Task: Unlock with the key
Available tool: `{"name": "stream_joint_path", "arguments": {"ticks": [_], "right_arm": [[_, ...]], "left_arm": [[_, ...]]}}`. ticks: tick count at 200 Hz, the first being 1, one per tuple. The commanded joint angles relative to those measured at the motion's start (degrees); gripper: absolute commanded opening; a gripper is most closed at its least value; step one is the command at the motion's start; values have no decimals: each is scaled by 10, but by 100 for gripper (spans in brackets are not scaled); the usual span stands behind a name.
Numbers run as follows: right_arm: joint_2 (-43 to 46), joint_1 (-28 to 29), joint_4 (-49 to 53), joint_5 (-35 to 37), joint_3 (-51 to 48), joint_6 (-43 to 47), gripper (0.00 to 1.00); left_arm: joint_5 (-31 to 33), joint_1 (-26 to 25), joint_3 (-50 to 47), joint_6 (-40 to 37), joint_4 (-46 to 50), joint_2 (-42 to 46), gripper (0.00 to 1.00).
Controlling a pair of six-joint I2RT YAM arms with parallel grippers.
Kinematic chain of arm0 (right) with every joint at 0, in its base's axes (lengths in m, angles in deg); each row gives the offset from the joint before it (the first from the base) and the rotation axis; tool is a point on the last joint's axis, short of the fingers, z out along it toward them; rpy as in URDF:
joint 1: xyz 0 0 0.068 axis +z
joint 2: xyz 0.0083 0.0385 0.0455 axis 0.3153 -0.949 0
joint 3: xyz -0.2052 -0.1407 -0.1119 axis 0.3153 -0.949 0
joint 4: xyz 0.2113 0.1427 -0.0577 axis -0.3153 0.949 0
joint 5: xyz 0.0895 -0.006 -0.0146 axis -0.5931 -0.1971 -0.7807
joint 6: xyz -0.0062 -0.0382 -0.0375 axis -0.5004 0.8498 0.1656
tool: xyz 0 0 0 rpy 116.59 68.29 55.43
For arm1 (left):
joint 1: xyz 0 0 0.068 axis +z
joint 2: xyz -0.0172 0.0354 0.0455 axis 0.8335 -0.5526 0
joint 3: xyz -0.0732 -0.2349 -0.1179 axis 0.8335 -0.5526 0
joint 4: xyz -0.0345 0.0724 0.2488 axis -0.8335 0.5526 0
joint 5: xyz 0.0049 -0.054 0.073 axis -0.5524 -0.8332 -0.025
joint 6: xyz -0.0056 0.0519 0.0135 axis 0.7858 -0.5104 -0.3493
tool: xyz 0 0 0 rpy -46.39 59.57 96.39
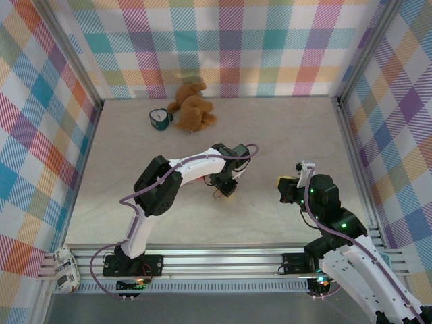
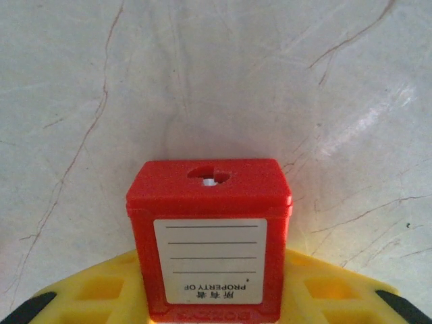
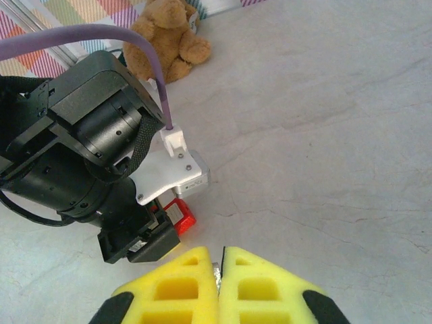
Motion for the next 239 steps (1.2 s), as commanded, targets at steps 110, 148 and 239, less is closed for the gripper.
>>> {"name": "stream_joint_path", "arguments": {"ticks": [110,148,239], "right_arm": [[-48,-2,-45,-38,84,-13,0],[-79,0,-76,-62,108,-2,0],[-128,105,-213,-31,64,-9,0]], "left_arm": [[96,-43,-316,-46,-428,351,36],[66,-71,-426,-89,-571,448,36],[75,-147,-509,-156,-677,508,33]]}}
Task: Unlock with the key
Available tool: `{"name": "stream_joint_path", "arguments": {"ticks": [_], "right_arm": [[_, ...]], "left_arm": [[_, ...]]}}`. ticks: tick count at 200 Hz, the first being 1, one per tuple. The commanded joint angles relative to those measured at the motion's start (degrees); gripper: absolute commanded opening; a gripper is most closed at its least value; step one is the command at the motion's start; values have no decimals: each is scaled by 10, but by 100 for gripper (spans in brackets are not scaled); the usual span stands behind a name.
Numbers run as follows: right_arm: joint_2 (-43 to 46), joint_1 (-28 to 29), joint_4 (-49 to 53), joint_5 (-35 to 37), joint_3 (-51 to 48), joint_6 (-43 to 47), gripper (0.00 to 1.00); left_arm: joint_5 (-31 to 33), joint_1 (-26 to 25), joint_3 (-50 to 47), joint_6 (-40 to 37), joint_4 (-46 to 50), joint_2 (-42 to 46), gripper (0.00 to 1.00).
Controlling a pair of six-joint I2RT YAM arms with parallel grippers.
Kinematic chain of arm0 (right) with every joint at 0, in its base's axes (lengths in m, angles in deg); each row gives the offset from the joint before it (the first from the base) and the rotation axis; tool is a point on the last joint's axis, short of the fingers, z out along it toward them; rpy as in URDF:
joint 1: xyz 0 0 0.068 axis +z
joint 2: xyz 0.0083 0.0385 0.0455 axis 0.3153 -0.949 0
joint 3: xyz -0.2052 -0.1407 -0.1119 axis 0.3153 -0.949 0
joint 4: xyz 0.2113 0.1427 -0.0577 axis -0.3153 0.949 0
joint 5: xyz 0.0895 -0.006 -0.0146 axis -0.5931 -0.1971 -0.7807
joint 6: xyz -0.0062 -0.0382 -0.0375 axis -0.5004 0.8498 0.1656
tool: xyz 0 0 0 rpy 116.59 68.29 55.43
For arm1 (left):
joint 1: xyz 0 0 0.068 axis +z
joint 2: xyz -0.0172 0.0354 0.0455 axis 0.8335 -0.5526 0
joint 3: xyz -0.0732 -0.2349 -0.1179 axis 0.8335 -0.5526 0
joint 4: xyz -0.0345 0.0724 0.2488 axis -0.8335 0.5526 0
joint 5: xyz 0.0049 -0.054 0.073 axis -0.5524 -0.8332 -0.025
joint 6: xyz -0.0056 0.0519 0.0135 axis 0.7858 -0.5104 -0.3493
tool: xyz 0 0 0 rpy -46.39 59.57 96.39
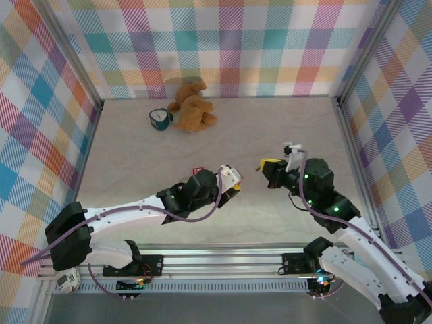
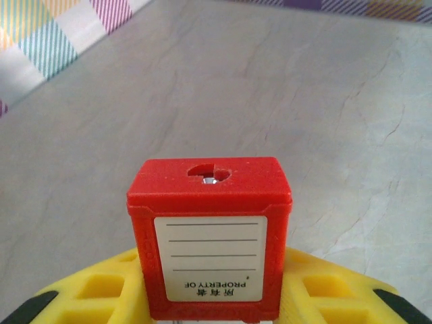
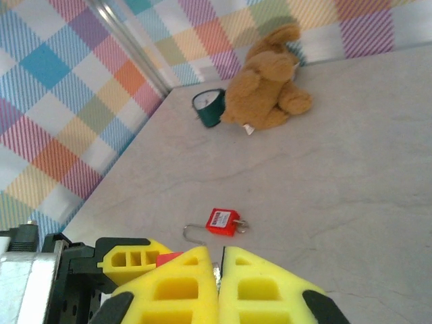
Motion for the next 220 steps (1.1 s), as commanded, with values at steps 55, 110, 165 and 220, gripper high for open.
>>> {"name": "stream_joint_path", "arguments": {"ticks": [55,110,165,220], "right_arm": [[-12,82,-81,56,-37,7,0],[-17,85,-91,62,-52,-11,0],[-23,90,-112,61,-65,-25,0],[-34,93,-128,52,-76,-39,0]], "left_arm": [[17,-28,-19,-45,-56,12,32],[20,-29,-14,-53,-53,8,30],[23,-30,-10,-49,-48,3,29],[30,-30,-7,-49,-48,1,30]]}}
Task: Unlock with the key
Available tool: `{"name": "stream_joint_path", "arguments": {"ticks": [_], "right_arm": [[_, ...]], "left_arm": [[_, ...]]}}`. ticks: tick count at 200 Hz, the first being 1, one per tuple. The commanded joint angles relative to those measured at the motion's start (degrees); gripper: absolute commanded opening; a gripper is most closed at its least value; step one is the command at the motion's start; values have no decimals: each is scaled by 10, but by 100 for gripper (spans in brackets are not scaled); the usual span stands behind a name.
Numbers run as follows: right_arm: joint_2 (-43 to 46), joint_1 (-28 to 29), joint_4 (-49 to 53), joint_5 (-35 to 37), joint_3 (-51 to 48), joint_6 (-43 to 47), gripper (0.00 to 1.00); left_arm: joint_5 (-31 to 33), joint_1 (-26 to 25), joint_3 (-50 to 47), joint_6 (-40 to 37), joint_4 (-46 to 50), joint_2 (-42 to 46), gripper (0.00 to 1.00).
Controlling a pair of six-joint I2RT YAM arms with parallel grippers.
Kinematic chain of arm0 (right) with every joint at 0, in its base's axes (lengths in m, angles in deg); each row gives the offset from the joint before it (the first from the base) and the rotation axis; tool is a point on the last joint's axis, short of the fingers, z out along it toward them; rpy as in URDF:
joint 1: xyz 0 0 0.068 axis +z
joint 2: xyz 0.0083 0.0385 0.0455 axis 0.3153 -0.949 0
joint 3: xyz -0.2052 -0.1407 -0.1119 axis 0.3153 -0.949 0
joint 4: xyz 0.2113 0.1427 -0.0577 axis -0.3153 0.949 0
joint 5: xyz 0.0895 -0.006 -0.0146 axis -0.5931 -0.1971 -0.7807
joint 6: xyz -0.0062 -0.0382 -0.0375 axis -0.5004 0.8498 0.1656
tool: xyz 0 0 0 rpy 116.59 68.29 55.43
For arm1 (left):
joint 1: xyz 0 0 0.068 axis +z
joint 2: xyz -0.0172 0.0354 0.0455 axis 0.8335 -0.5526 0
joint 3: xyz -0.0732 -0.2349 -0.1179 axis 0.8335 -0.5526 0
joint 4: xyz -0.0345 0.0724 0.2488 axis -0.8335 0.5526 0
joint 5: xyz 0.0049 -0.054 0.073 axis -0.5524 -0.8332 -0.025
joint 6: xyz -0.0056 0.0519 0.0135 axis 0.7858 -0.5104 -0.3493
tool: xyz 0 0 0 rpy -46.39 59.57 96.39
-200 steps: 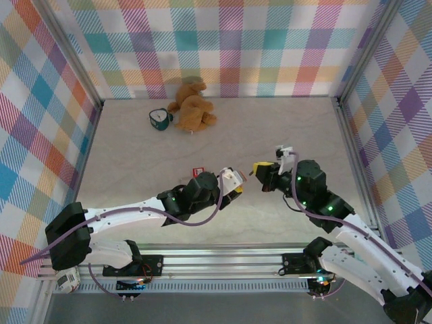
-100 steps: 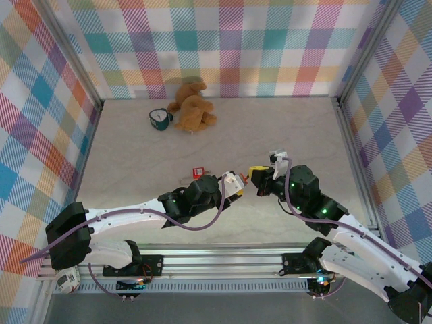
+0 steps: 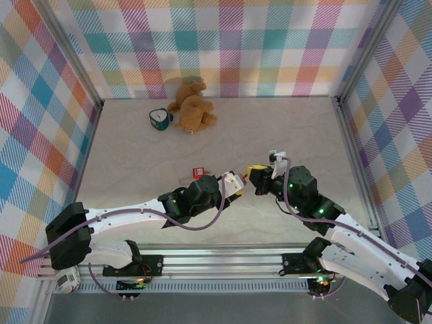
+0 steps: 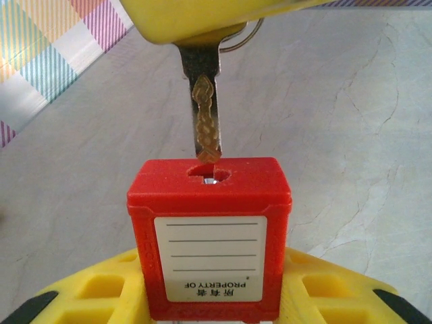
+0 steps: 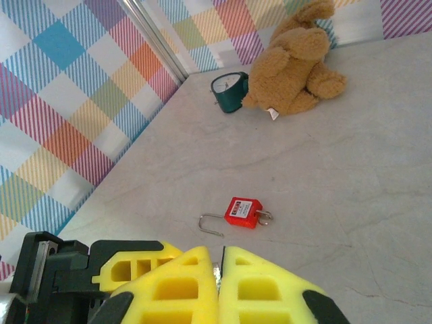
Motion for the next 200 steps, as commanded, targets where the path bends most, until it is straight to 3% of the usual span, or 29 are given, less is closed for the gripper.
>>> {"name": "stream_joint_path", "arguments": {"ticks": [1,200], "right_arm": [[-6,8,-24,-10,-12,-15,0],[-15,44,-40,21,-42,-39,0]], "left_arm": [[4,-6,6,-4,-29,0,30],[70,-6,36,38,-13,7,24]]}}
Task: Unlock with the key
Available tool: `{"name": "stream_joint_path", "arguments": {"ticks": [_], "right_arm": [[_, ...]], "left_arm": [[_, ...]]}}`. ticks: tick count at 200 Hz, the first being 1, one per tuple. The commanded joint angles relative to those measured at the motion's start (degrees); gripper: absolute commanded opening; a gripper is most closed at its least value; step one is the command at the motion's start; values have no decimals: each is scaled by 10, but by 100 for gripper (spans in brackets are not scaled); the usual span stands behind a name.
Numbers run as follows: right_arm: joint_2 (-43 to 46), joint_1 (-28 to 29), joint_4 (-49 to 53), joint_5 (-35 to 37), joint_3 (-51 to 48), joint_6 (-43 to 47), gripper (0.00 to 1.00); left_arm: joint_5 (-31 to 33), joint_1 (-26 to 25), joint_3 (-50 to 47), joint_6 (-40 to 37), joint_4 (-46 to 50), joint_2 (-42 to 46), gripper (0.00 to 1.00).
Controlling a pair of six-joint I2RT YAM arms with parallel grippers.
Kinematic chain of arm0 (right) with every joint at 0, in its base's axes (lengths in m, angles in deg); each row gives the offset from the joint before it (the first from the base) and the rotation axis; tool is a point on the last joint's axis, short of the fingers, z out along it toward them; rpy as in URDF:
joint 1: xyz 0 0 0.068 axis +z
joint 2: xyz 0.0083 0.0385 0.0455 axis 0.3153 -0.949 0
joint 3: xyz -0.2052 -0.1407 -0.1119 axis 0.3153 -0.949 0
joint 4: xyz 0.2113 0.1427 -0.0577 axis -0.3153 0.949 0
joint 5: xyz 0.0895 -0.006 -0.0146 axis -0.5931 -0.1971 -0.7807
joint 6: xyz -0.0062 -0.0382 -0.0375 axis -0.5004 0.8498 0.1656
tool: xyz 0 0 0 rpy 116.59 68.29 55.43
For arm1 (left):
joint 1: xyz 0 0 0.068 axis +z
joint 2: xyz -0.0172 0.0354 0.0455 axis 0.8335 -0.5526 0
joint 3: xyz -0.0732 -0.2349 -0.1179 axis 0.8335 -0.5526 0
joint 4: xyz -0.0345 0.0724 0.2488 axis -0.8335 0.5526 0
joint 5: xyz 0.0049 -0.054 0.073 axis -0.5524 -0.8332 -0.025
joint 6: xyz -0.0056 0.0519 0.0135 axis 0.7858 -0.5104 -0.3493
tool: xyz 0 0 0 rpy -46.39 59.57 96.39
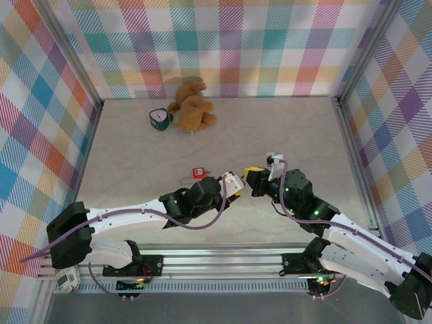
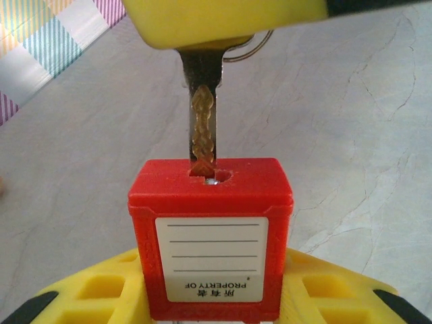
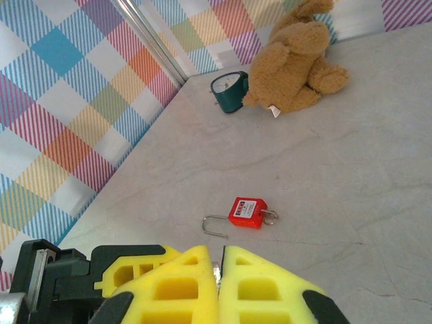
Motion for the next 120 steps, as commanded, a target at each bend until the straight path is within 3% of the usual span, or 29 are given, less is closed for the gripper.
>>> {"name": "stream_joint_path", "arguments": {"ticks": [1,120], "right_arm": [[-3,14,5,-14,-15,-12,0],[26,26,31,5,-11,-19,0]], "left_arm": [[40,-1,31,9,-44,11,24],[45,-1,26,9,-51,13,23]]}}
